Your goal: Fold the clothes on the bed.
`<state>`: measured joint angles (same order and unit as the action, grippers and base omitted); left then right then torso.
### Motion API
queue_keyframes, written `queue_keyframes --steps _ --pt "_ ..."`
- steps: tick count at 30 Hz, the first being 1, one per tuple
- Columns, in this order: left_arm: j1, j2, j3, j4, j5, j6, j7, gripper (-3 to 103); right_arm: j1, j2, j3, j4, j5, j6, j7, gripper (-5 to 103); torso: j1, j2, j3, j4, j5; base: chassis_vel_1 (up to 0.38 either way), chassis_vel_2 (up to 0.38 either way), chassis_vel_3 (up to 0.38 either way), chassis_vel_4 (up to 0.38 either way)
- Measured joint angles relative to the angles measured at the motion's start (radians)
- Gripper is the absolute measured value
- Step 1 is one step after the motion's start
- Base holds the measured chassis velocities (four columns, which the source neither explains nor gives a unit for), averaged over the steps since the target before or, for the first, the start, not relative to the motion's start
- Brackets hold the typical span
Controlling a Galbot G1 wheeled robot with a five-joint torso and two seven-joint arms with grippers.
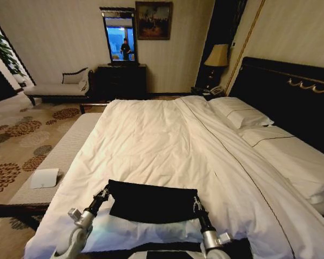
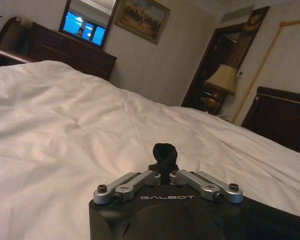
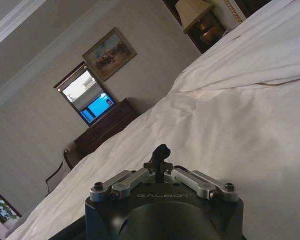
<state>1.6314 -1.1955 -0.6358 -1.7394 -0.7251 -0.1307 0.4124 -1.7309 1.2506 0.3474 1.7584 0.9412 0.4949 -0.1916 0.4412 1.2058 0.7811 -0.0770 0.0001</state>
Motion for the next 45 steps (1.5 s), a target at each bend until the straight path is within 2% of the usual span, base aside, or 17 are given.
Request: queue_keyframes --steps 5,8,10,12,13,16,18,20,22,23,26,27,28,29,31,37,45 --pt "0.042 -0.014 0.002 -0.018 0.058 -0.035 -0.02 -1 -0.02 0.009 -0.006 -0.004 -0.047 0.014 0.009 2 0.0 0.0 0.0 0.0001 0.0 0.0 0.0 0.0 0.0" --pt "0.055 -0.018 0.003 -0.044 0.087 -0.045 -0.036 10 -0.042 0.008 -0.005 0.01 -0.073 0.017 0.027 7 0.0 0.0 0.0 -0.0001 0.0 0.0 0.0 0.0 0.0" --pt "0.066 -0.025 -0.007 -0.073 0.126 -0.065 -0.047 20 -0.062 0.005 0.002 0.035 -0.099 0.023 0.054 17 0.0 0.0 0.0 -0.0002 -0.0001 0.0 0.0 0.0 0.0" --pt "0.086 -0.035 -0.035 -0.126 0.172 -0.099 -0.063 26 -0.086 0.001 0.017 0.08 -0.134 0.018 0.144 22 0.0 0.0 0.0 -0.0002 -0.0001 0.0 0.0 0.0 0.0" --pt "0.086 -0.035 -0.035 -0.126 0.172 -0.099 -0.063 26 -0.086 0.001 0.017 0.08 -0.134 0.018 0.144 22 0.0 0.0 0.0 -0.0002 -0.0001 0.0 0.0 0.0 0.0" --pt "0.103 -0.046 -0.096 -0.203 0.179 -0.107 -0.097 42 -0.098 -0.006 0.047 0.152 -0.169 -0.031 0.355 38 0.0 0.0 0.0 0.0 0.0 0.0 0.0 0.0 0.0" --pt "0.099 -0.046 -0.109 -0.221 0.184 -0.107 -0.11 47 -0.09 -0.01 0.055 0.171 -0.172 -0.046 0.398 44 0.0 0.0 0.0 0.0 0.0 0.0 0.0 0.0 0.0" --pt "0.077 -0.043 -0.111 -0.258 0.19 -0.083 -0.147 58 -0.056 -0.019 0.061 0.191 -0.17 -0.076 0.425 55 0.0 0.0 0.0 -0.0001 -0.0001 0.0 0.0 0.0 0.0" --pt "0.037 -0.043 -0.079 -0.287 0.218 -0.025 -0.211 64 0.0 -0.028 0.051 0.193 -0.168 -0.118 0.438 61 0.0 0.0 0.0 0.0002 0.0 0.0 0.0 0.0 0.0" --pt "0.037 -0.043 -0.079 -0.287 0.218 -0.025 -0.211 64 0.0 -0.028 0.051 0.193 -0.168 -0.118 0.438 61 0.0 0.0 0.0 0.0002 0.0 0.0 0.0 0.0 0.0" --pt "-0.05 -0.053 0.023 -0.284 0.324 0.127 -0.326 80 0.094 -0.045 -0.001 0.171 -0.196 -0.234 0.476 77 0.0 0.0 0.0 -0.0001 0.0001 0.0 0.0 0.0 0.0" --pt "-0.05 -0.053 0.023 -0.284 0.324 0.127 -0.326 80 0.094 -0.045 -0.001 0.171 -0.196 -0.234 0.476 77 0.0 0.0 0.0 -0.0001 0.0001 0.0 0.0 0.0 0.0" --pt "-0.068 -0.055 0.051 -0.271 0.355 0.166 -0.349 80 0.118 -0.05 -0.02 0.16 -0.213 -0.268 0.488 82 0.0 0.0 0.0 -0.0002 0.0 0.0 0.0 0.0 0.0" --pt "-0.087 -0.059 0.092 -0.244 0.408 0.213 -0.376 90 0.149 -0.055 -0.047 0.14 -0.244 -0.31 0.513 88 0.0 0.0 0.0 -0.0002 0.0 0.0 0.0 0.0 0.0" --pt "-0.094 -0.063 0.136 -0.204 0.496 0.259 -0.407 95 0.175 -0.063 -0.085 0.117 -0.291 -0.369 0.556 93 0.0 0.0 0.0 0.0 -0.0001 0.0 0.0 0.0 0.0" --pt "-0.002 -0.038 0.153 -0.205 0.653 0.282 -0.432 100 0.104 -0.116 -0.122 0.145 -0.376 -0.497 0.662 100 0.0 0.0 0.0 0.0 -0.0001 0.0 0.0 0.0 0.0" --pt "0.197 0.006 0.076 -0.26 0.743 0.222 -0.389 100 -0.102 -0.204 -0.112 0.268 -0.422 -0.538 0.719 100 0.0 0.0 0.0 0.0001 -0.0001 0.0 0.0 0.0 0.0"
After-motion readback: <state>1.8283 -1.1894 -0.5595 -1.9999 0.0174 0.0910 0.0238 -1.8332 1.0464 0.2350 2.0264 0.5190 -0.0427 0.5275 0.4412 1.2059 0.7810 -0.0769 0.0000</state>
